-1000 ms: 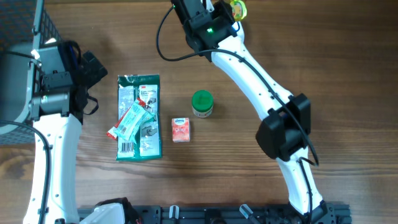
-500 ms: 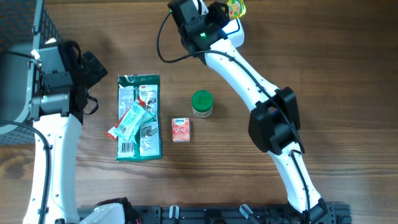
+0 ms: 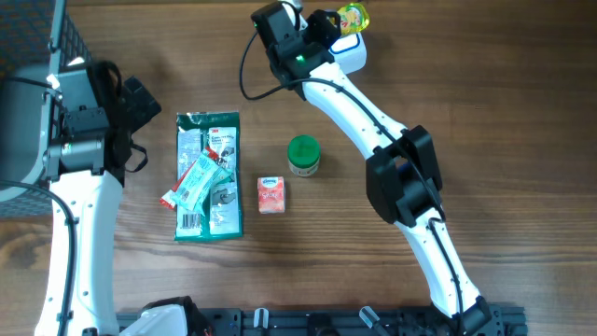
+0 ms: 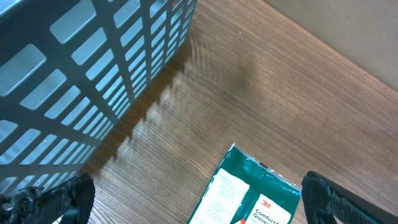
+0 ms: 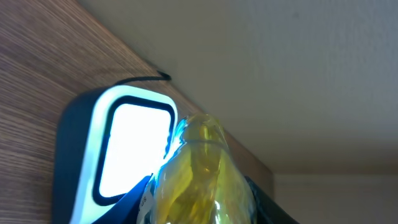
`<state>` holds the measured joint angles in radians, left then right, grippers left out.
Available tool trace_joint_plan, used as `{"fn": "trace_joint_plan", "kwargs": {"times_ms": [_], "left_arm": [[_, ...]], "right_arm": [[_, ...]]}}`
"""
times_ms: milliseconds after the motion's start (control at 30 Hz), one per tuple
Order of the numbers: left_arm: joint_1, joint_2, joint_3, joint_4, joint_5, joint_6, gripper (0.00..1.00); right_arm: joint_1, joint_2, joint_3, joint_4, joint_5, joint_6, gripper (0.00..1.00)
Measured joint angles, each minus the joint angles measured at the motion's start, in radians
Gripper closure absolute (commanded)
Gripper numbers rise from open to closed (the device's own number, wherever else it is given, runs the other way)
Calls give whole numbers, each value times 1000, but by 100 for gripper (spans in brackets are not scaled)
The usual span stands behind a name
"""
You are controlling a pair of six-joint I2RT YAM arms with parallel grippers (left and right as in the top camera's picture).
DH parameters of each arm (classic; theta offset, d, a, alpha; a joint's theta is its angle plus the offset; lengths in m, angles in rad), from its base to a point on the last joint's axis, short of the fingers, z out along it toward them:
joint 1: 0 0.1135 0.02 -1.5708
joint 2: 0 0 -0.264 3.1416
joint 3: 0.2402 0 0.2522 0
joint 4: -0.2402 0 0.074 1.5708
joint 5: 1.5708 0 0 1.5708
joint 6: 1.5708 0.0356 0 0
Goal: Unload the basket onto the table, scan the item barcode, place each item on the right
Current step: 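Hold the Vim bottle in front of the white scanner window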
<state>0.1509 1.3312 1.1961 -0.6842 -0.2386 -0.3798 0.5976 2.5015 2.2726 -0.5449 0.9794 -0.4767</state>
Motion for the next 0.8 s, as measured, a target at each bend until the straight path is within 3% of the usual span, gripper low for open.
{"fn": "trace_joint_plan", "kwargs": {"times_ms": [800], "left_arm": [[0,0,0,0,0,0,0]], "right_arm": [[-9,2,0,-32,11,-51,96]]}}
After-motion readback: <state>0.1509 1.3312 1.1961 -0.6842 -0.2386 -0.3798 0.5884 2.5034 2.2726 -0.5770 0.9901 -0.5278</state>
